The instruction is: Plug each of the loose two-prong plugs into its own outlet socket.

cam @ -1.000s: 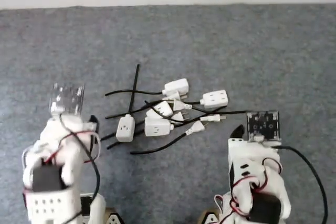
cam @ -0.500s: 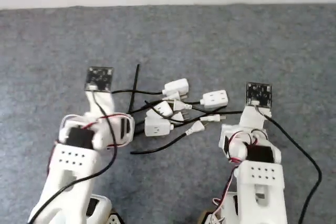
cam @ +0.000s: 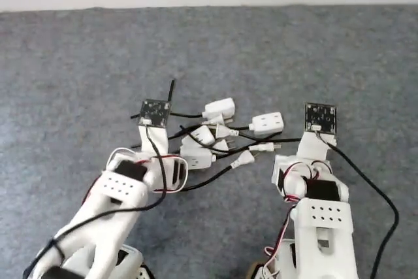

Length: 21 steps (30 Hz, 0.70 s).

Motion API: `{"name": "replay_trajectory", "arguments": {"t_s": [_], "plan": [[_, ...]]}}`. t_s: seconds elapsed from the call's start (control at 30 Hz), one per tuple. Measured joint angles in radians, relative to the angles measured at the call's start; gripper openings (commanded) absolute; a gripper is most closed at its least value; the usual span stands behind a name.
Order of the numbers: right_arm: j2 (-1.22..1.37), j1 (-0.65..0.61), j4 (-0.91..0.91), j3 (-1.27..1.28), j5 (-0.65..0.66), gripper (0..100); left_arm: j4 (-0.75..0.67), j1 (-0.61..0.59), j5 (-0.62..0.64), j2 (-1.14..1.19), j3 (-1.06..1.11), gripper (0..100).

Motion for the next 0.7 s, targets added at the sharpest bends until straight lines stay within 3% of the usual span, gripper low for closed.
{"name": "replay_trajectory", "arguments": {"t_s": [0.47,0.7], "plan": [[0.002,0.000,-0.009,0.012,0.000,18.4,0.008,-0.302,0.000,0.121,-0.153,13],[0.002,0.000,-0.009,0.012,0.000,18.4,-0.126,-0.350,0.000,0.121,-0.157,13]]}}
